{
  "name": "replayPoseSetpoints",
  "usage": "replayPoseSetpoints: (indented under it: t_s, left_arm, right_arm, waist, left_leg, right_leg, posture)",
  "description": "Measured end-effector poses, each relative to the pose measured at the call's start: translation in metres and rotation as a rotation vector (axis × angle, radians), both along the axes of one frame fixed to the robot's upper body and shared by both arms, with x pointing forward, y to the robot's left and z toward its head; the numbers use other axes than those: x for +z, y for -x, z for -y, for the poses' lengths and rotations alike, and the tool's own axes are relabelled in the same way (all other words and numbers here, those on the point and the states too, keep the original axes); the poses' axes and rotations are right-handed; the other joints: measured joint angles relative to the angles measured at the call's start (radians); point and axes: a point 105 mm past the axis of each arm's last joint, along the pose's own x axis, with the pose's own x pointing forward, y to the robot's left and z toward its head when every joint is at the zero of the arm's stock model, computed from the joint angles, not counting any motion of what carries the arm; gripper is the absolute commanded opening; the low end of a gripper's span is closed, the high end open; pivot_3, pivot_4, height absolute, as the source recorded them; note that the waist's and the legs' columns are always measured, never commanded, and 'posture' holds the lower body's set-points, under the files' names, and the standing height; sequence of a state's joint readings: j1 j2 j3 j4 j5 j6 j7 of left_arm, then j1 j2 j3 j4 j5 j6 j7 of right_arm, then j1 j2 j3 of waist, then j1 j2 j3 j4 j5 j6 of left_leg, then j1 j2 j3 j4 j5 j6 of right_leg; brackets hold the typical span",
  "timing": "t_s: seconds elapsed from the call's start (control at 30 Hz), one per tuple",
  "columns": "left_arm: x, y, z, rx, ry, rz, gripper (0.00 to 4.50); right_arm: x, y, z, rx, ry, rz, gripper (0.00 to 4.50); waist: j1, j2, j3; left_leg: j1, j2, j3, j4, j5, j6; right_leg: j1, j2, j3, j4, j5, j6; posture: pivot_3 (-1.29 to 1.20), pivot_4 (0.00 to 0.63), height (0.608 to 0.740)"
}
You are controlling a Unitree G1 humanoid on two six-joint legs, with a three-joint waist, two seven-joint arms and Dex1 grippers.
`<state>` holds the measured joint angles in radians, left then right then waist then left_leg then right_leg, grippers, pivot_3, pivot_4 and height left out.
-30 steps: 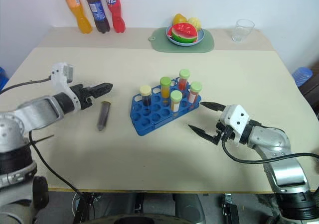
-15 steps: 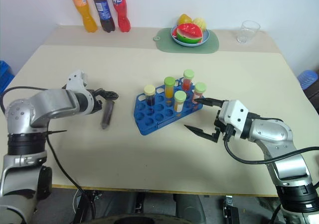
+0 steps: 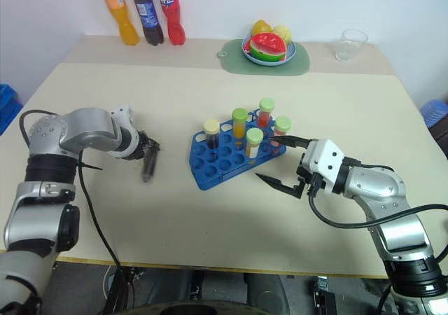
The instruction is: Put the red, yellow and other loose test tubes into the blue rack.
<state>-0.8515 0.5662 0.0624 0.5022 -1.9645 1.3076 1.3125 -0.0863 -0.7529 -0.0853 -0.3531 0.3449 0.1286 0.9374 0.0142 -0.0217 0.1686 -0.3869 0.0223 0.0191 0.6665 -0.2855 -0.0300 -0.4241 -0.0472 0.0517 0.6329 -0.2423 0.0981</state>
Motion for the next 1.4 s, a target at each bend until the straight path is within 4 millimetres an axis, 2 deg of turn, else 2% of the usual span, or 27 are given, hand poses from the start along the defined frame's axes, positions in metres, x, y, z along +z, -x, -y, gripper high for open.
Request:
replayPoseSetpoints:
  t_s: [0.03, 0.23, 0.37, 0.43, 0.53, 0.6, 0.7, 0.8, 0.9, 1.1, 1.27, 1.4]
  left_arm:
    - [0.0, 0.0, 0.001, -0.001, 0.004, -0.004, 0.78]
    - [0.0, 0.0, 0.002, 0.002, 0.023, -0.003, 0.78]
    - [0.001, 0.006, 0.01, -0.062, 0.099, 0.078, 0.78]
    - [0.012, 0.011, 0.02, -0.16, 0.156, 0.174, 0.78]
    - [0.042, 0.026, 0.022, -0.336, 0.177, 0.385, 0.78]
    - [0.066, 0.04, 0.04, -0.464, 0.361, 0.55, 0.78]
    - [0.075, 0.059, 0.053, -0.645, 0.421, 0.678, 0.78]
    - [0.08, 0.061, 0.055, -0.733, 0.439, 0.798, 0.78]
    - [0.075, 0.062, 0.062, -0.863, 0.405, 0.91, 0.78]
    - [0.072, 0.052, 0.08, -1.066, 0.334, 1.22, 0.78]
    - [0.06, 0.056, 0.099, -1.196, 0.405, 1.299, 0.78]
    - [0.052, 0.051, 0.111, -1.238, 0.408, 1.34, 0.78]
  right_arm:
    - [0.0, 0.0, 0.0, -0.001, -0.001, 0.001, 4.5]
    - [-0.002, 0.0, 0.0, -0.003, 0.002, 0.001, 4.5]
    - [-0.005, -0.004, -0.001, -0.004, 0.0, -0.007, 4.5]
    - [-0.008, -0.006, -0.002, -0.006, 0.0, -0.012, 4.5]
    - [-0.011, -0.008, -0.002, -0.012, 0.003, -0.011, 4.5]
    - [-0.015, -0.01, 0.0, -0.029, -0.002, -0.019, 4.5]
    - [-0.021, -0.017, 0.006, -0.083, -0.014, -0.022, 4.5]
    - [-0.032, -0.02, 0.017, -0.138, -0.005, -0.042, 4.5]
    - [-0.033, -0.022, 0.021, -0.172, -0.01, -0.009, 4.5]
    - [-0.04, -0.019, 0.034, -0.283, -0.036, 0.022, 4.5]
    - [-0.048, -0.012, 0.044, -0.35, -0.039, 0.015, 4.5]
    - [-0.048, -0.005, 0.047, -0.368, -0.034, 0.023, 4.5]
  waist:
    - [0.0, 0.0, 0.0]
    - [-0.001, 0.0, 0.0]
    - [-0.003, 0.0, 0.0]
    - [-0.004, -0.001, 0.0]
    - [-0.011, 0.0, 0.0]
    - [-0.011, 0.001, 0.0]
    - [-0.01, 0.0, 0.0]
    - [-0.008, 0.0, 0.0]
    - [-0.008, 0.0, 0.0]
    - [-0.004, 0.0, 0.0]
    - [-0.005, 0.0, 0.0]
    - [-0.005, 0.0, 0.0]
  left_leg:
    - [0.0, 0.0, 0.0, 0.0, 0.0, 0.0]
    - [0.0, -0.001, 0.0, 0.0, 0.001, -0.001]
    - [0.0, -0.001, 0.0, 0.0, 0.001, -0.002]
    - [-0.001, -0.001, 0.0, 0.0, 0.001, -0.002]
    - [-0.001, 0.0, 0.0, -0.002, 0.001, -0.003]
    - [0.0, 0.0, 0.001, -0.002, 0.002, -0.003]
    - [-0.001, 0.0, 0.0, -0.002, 0.001, -0.002]
    - [-0.001, 0.0, 0.001, -0.002, -0.001, 0.002]
    - [-0.001, 0.0, 0.001, -0.002, -0.001, 0.002]
    - [-0.003, 0.0, 0.001, -0.001, -0.002, 0.005]
    - [-0.003, 0.0, 0.001, 0.0, -0.004, 0.007]
    - [-0.003, 0.0, 0.001, 0.001, -0.004, 0.007]
  right_leg:
    - [0.0, 0.0, 0.0, 0.0, 0.0, 0.0]
    - [0.0, -0.001, 0.0, 0.0, 0.0, 0.0]
    - [0.0, -0.001, 0.0, 0.0, 0.0, 0.0]
    - [0.0, 0.0, 0.0, 0.0, 0.0, 0.0]
    - [-0.001, 0.0, 0.0, -0.001, 0.0, 0.0]
    - [-0.001, 0.0, 0.0, -0.001, 0.0, -0.001]
    - [-0.001, 0.0, 0.0, -0.001, -0.002, -0.004]
    - [-0.001, 0.0, 0.0, -0.002, -0.002, -0.004]
    - [-0.001, 0.0, 0.001, -0.003, -0.002, -0.004]
    - [-0.001, 0.0, 0.001, -0.004, -0.002, -0.004]
    - [-0.001, 0.0, 0.001, -0.003, -0.002, -0.003]
    - [-0.001, 0.001, 0.001, -0.003, -0.001, -0.002]
  posture:
    - [0.0, 0.15, 0.74]
    - [0.0, 0.15, 0.74]
    - [0.0, 0.15, 0.74]
    - [0.0, 0.15, 0.74]
    - [0.0, 0.15, 0.74]
    - [0.0, 0.15, 0.74]
    - [0.0, 0.15, 0.74]
    - [0.0, 0.15, 0.74]
    - [0.0, 0.15, 0.74]
    - [0.0, 0.15, 0.74]
    - [0.0, 0.15, 0.74]
    - [0.0, 0.15, 0.74]
